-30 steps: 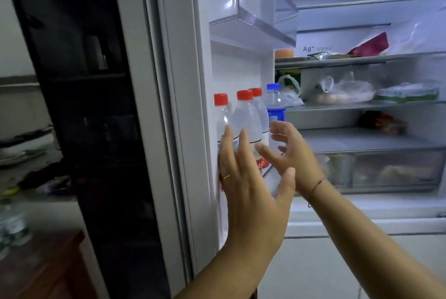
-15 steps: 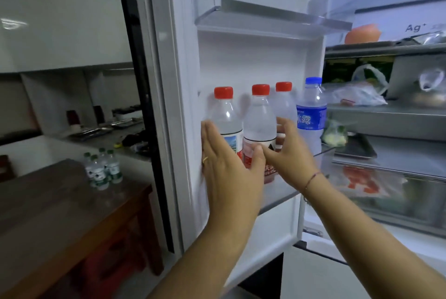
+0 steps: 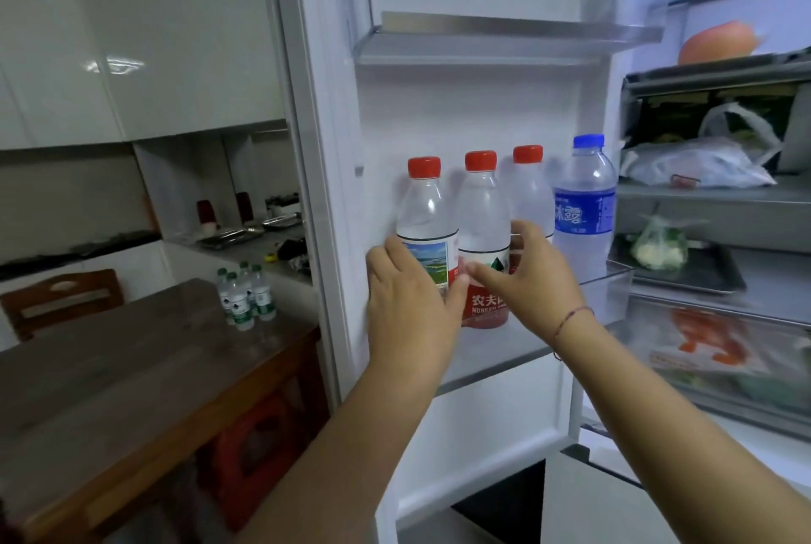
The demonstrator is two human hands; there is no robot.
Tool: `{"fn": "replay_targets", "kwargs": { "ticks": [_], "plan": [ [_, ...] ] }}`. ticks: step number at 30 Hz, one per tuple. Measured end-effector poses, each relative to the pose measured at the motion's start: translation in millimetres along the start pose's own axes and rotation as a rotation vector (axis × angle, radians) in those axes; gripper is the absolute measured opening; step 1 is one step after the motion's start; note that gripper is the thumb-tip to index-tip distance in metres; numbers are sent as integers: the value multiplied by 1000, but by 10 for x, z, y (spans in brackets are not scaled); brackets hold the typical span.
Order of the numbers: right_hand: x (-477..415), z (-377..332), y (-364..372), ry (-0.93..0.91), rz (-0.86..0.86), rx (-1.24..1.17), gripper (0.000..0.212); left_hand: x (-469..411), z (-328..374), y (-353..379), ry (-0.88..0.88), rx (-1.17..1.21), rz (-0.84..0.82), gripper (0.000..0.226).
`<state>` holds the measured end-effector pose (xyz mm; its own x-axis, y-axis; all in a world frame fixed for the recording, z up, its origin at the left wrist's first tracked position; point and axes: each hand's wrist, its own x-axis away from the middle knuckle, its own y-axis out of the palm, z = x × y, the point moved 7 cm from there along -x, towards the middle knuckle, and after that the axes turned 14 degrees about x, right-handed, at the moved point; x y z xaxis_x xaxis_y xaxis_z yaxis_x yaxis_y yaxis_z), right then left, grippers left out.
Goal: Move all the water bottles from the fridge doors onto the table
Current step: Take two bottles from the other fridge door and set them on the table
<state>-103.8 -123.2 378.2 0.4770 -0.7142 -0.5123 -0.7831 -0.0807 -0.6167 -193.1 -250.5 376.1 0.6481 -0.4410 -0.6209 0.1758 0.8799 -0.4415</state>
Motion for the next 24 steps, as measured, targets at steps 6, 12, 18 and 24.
{"fn": "replay_targets", "kwargs": {
  "ticks": [6, 12, 18, 24],
  "plan": [
    [-5, 42, 52, 45, -48, 1, 70, 2, -99, 41, -73, 100, -30, 69],
    [-14, 46, 108, 30, -11, 48, 59, 9, -139, 54, -81, 113, -22, 78],
    [91, 56, 13, -13, 98, -50, 64, 95, -150, 0, -68, 245, -40, 70],
    [143, -26, -140, -46, 172, -189, 66, 100, -104, -141, -60, 420, -38, 66]
  ]
}}
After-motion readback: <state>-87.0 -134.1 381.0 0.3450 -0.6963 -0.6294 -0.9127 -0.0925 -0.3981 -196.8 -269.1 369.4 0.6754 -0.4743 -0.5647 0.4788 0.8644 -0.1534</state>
